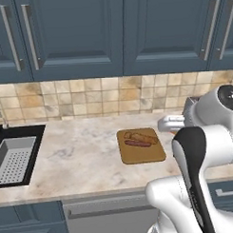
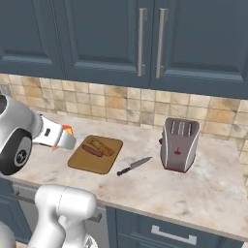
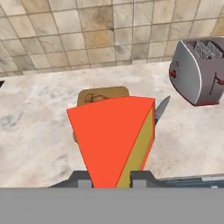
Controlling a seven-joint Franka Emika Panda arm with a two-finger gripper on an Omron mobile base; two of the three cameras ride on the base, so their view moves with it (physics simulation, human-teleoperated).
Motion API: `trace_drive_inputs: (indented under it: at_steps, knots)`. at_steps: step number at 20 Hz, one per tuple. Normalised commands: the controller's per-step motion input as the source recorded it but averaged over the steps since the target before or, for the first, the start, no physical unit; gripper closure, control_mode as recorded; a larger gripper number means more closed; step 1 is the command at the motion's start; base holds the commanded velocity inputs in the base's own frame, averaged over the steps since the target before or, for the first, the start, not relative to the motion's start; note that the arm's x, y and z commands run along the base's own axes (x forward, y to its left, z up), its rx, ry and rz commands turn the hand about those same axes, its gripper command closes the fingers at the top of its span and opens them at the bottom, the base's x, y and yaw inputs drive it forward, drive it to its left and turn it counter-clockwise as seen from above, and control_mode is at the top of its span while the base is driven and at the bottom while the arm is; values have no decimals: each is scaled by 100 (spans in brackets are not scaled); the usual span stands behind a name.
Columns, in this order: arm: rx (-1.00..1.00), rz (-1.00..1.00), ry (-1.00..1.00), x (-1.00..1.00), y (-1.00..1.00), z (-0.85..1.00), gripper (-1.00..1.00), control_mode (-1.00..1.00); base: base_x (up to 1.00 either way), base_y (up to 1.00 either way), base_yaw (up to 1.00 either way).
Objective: Retrieve the sausage and cheese from the fridge and place them on the cutting board on the counter.
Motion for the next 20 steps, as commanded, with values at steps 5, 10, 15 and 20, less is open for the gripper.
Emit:
trace_drive_inputs:
  at_steps: [5,10,15,20]
  knots:
    - [0,34,1,54,-38,-38,100,-100,0,0,0]
    - [0,43,8,51,-18,-21,100,-100,0,0,0]
    - [0,35,13,43,-1,-41,100,-100,0,0,0]
    - [-2,22,1,19,18,-65,100,-100,0,0,0]
